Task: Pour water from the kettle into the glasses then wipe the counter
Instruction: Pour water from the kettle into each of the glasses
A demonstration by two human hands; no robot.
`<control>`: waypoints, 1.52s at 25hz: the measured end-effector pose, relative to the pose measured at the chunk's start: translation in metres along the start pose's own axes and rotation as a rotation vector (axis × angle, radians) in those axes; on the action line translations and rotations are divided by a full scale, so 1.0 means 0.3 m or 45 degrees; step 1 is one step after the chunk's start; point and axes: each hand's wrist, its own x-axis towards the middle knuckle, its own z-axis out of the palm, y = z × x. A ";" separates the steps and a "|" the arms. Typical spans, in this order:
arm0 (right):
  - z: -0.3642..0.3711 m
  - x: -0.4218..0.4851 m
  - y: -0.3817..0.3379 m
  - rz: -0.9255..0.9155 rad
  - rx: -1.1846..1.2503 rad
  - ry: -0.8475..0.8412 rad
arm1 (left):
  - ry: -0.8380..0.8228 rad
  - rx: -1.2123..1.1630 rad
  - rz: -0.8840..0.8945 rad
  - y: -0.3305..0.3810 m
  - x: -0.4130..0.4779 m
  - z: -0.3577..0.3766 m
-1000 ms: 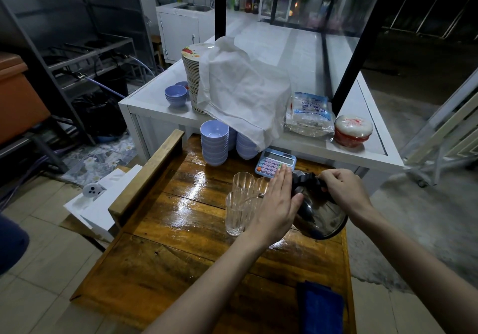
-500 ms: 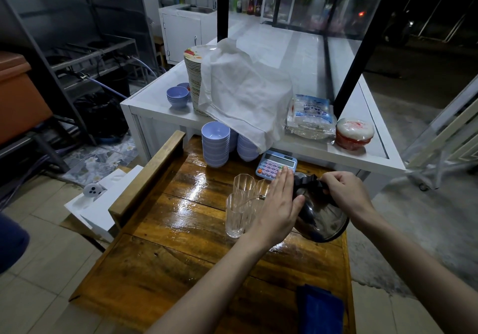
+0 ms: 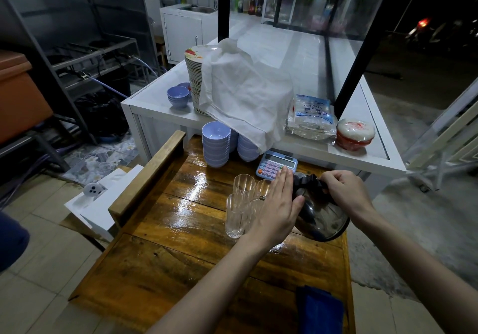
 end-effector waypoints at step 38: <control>-0.043 0.049 0.180 0.333 0.390 0.113 | -0.091 0.091 0.083 0.078 0.154 0.083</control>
